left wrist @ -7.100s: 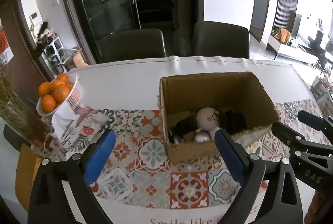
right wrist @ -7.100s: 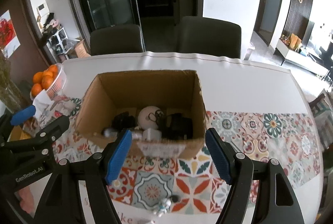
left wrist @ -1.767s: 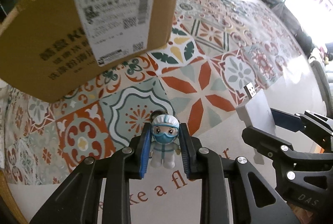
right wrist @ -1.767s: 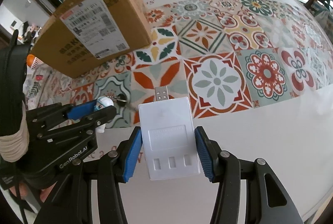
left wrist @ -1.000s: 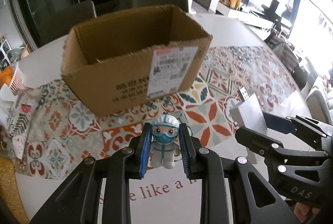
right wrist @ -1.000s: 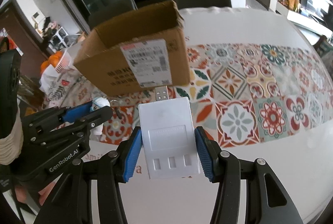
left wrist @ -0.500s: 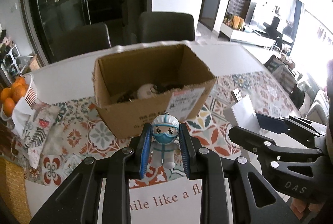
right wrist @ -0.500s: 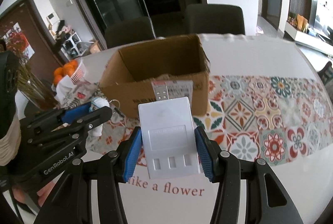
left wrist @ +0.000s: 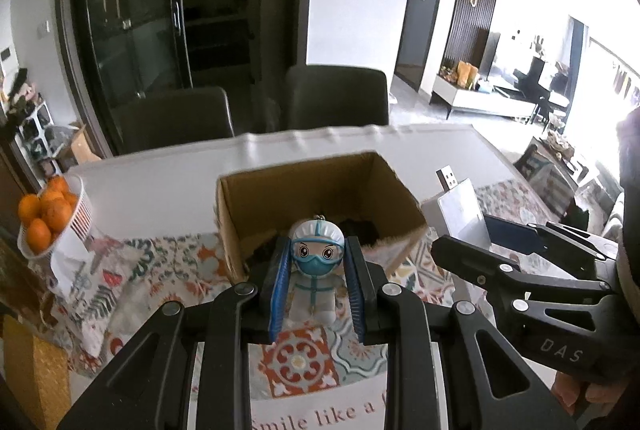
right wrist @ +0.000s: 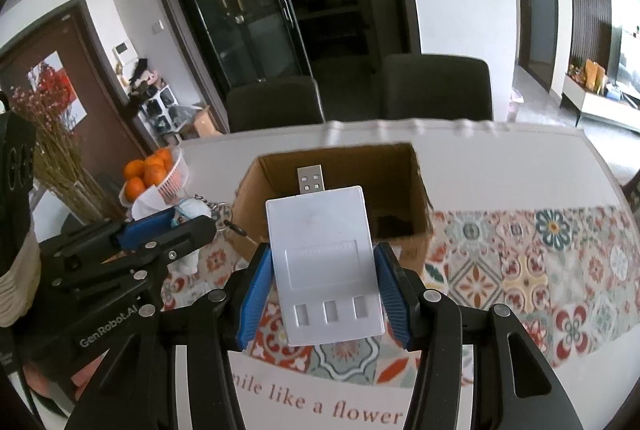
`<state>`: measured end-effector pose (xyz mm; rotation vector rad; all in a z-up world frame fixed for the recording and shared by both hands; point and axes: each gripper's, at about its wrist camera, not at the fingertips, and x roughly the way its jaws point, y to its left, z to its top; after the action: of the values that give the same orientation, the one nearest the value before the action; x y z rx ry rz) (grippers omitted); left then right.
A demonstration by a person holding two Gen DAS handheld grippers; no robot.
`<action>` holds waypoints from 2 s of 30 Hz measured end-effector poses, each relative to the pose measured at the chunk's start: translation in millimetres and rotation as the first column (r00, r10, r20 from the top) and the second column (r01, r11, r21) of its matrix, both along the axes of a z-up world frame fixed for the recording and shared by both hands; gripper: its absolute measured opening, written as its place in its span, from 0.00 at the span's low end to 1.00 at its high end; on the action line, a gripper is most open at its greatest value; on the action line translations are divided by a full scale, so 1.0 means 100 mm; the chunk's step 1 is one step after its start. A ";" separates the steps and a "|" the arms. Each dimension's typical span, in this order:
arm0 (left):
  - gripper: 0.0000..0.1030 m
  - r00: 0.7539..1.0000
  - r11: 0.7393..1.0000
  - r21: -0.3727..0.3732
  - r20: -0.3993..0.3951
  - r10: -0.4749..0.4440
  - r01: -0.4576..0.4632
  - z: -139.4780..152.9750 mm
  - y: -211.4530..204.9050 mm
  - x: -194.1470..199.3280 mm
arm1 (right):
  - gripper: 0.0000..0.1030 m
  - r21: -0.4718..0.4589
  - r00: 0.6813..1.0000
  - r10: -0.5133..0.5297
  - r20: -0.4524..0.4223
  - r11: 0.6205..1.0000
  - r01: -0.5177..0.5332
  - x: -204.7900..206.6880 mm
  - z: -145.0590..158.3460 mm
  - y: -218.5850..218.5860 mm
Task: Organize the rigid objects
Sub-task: 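Carry the USB charger and figure keychain over the box, then open both grippers to drop the charger and keychain into the box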
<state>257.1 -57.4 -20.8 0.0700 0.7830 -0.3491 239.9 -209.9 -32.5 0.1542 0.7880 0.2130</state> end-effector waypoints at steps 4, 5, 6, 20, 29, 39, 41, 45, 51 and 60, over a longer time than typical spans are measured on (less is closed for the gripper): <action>0.26 1.000 1.000 0.003 0.028 0.012 -0.012 0.08 0.01 0.13 | 0.50 -0.006 1.000 0.009 0.021 1.000 -0.009 0.13 0.08 0.01; 0.26 0.999 1.000 0.003 0.032 0.015 -0.015 0.09 0.01 0.18 | 0.50 -0.009 1.000 0.014 0.028 1.000 -0.014 0.19 0.10 0.01; 0.26 0.999 1.000 0.002 0.034 0.017 -0.017 0.09 0.02 0.21 | 0.50 -0.011 0.999 0.016 0.033 1.000 -0.015 0.23 0.12 0.01; 0.26 0.998 0.999 -0.016 -0.028 0.047 -0.048 0.06 0.04 0.82 | 0.50 -0.044 0.999 0.040 0.025 0.998 -0.039 0.87 0.19 0.04; 0.26 0.991 0.997 0.016 -0.113 0.074 -0.073 -0.19 0.04 1.17 | 0.50 -0.042 0.995 0.059 -0.078 0.997 -0.063 1.32 -0.08 0.02; 0.26 0.969 0.995 0.050 -0.229 0.095 -0.085 -0.67 0.03 1.54 | 0.50 -0.060 0.969 0.066 -0.238 0.995 -0.082 1.73 -0.58 0.00; 0.26 0.964 0.994 0.062 -0.249 0.098 -0.085 -0.76 0.03 1.56 | 0.50 -0.074 0.962 0.063 -0.266 0.994 -0.086 1.76 -0.68 0.01; 0.26 0.952 0.994 0.076 -0.288 0.102 -0.083 -0.96 0.02 1.58 | 0.50 -0.090 0.949 0.063 -0.309 0.991 -0.095 1.75 -0.87 0.04; 0.26 0.936 0.993 0.100 -0.337 0.100 -0.069 -1.19 0.01 1.58 | 0.50 -0.111 0.933 0.067 -0.354 0.987 -0.113 1.72 -1.08 0.05; 0.35 0.940 0.992 0.103 -0.325 0.105 -0.075 -1.14 0.02 1.49 | 0.59 -0.152 0.939 0.062 -0.340 0.981 -0.120 1.64 -1.03 0.06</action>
<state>406.3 -55.8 -134.7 0.0596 1.1313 -0.2410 403.6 -204.4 -135.5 -0.0109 1.1490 0.2085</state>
